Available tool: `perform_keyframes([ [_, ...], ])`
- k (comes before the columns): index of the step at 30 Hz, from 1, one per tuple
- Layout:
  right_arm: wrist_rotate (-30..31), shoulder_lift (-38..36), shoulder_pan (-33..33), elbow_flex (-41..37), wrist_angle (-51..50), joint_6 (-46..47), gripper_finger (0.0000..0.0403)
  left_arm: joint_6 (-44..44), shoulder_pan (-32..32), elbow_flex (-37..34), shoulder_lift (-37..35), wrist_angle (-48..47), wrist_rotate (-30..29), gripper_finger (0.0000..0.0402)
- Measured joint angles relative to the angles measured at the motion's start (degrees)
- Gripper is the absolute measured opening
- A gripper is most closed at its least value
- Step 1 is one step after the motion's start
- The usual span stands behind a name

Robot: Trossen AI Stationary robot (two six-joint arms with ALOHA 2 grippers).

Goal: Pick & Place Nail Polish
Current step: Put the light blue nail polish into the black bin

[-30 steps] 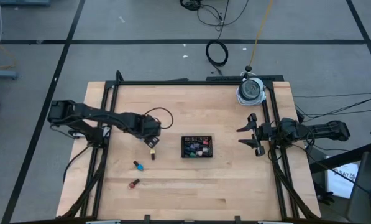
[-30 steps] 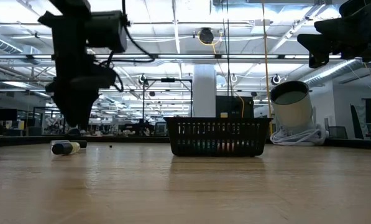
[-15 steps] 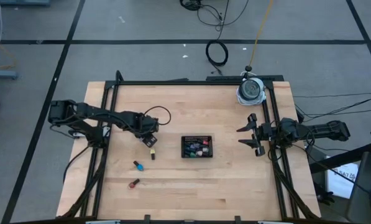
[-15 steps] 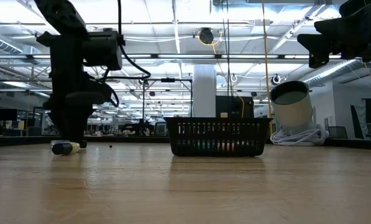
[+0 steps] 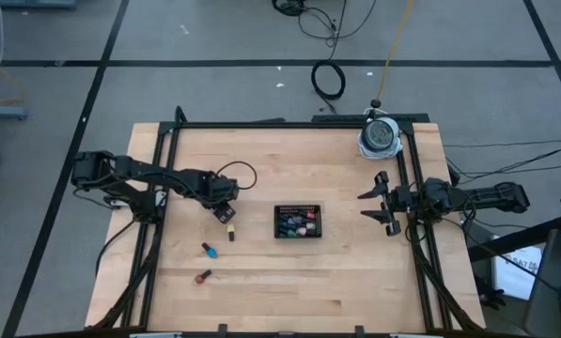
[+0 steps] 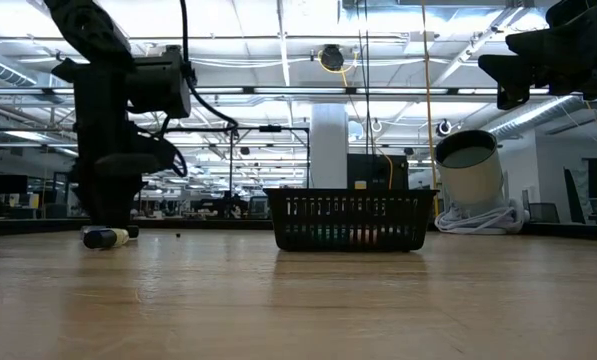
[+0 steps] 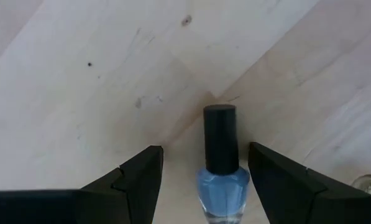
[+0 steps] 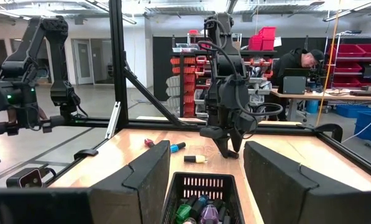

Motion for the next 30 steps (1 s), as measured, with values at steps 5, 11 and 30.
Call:
perform_keyframes([
  [5, 0.0, 0.0, 0.0, 0.0, 0.0, 0.0, 0.0192, 2.8, 0.0, 0.0, 0.1, 2.5, -0.2, 0.0236],
  [11, 0.0, 0.0, 0.0, 0.0, 0.0, 0.0, 0.0192, 3.1, 0.0, -0.1, 0.1, 2.6, 0.1, 0.0236],
  [30, 0.0, 0.0, 0.0, 0.0, 0.0, 0.0, 0.0192, 2.1, 1.3, -0.1, 0.2, 3.5, 1.9, 0.0036],
])
